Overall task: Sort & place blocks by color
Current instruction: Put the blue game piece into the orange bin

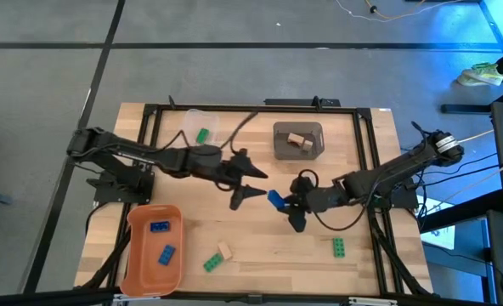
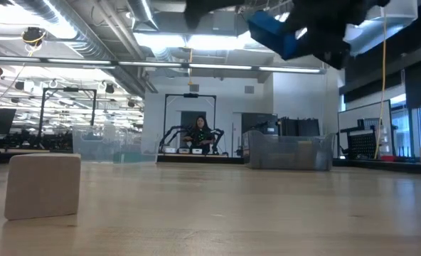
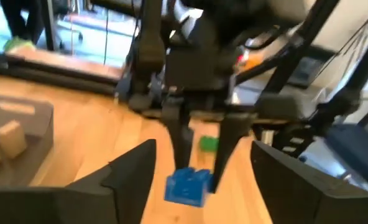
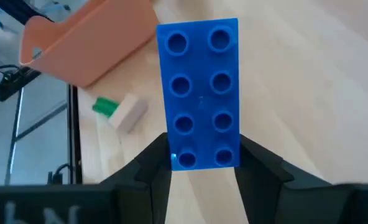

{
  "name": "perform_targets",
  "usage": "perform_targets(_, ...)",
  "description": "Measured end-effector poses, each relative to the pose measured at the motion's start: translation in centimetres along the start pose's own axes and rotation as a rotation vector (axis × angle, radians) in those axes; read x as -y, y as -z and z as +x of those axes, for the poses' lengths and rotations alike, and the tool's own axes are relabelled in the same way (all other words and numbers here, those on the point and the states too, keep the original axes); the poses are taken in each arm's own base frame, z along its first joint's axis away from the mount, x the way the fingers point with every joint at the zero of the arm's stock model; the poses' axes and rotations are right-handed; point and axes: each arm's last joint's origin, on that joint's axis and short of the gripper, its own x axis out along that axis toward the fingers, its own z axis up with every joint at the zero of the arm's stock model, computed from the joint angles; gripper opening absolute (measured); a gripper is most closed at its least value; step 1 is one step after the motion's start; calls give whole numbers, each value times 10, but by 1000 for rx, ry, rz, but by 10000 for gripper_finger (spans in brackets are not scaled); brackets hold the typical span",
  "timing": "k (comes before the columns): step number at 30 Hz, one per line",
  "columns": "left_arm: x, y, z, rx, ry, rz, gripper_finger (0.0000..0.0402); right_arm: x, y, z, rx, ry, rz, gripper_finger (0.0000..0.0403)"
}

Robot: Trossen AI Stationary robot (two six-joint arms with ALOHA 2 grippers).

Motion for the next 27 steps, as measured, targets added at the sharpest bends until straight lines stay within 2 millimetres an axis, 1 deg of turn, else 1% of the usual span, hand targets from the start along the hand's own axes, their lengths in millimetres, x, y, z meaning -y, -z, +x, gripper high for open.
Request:
perform_targets(4, -3, 9, 14, -100, 2, -5, 289, 4, -6, 2, 22, 8, -10, 141)
perform_targets(8, -4, 20, 20, -188, 47, -46, 305, 8, -10, 3, 25, 18, -27, 141)
perform_targets(11, -6, 27, 25, -218, 38, -99, 305, 10, -12, 5, 5, 2, -44, 141)
perform_targets(14, -6, 29, 27, -224, 23, -125, 302, 10, -11, 5, -22, -33, -68, 141)
perform_targets(19, -10, 30, 28, -203, -61, -94, 305, 6, -14, 4, 1, -63, -64, 141)
perform_targets(22, -9, 28, 28, -186, -41, -88, 303, 5, -16, 4, 16, -80, -61, 141)
perform_targets(27, -7, 28, 28, -207, 26, -99, 301, 4, -16, 4, 20, -84, -69, 141)
